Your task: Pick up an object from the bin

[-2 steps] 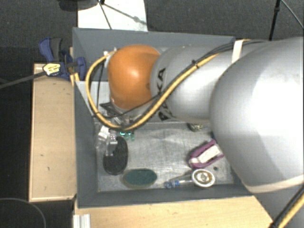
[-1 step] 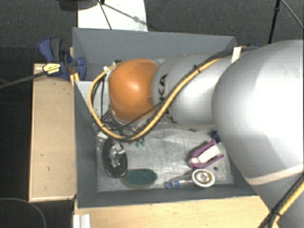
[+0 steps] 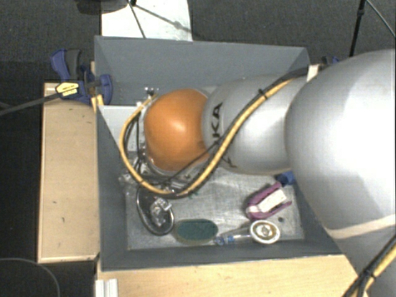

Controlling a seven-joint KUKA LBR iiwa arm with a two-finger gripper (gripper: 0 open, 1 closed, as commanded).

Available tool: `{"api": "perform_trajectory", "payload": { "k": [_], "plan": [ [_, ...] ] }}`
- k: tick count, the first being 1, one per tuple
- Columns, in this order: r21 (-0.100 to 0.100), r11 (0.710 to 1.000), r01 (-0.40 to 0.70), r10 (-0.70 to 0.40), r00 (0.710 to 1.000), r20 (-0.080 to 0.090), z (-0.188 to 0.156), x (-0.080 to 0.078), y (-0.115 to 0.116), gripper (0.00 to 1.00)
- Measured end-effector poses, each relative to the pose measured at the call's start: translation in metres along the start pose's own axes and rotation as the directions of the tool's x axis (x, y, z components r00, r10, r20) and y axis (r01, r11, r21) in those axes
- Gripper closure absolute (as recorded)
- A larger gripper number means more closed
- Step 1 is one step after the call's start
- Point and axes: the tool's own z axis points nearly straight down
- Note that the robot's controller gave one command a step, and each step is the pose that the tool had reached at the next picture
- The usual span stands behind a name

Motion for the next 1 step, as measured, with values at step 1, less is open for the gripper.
{"api": "perform_trajectory", "payload": {
  "k": [1],
  "plan": [
    [-0.002, 0.993, 0.116, -0.116, 0.993, -0.003, 0.0016, -0.0099, -0.0083, 0.0]
  ]
}}
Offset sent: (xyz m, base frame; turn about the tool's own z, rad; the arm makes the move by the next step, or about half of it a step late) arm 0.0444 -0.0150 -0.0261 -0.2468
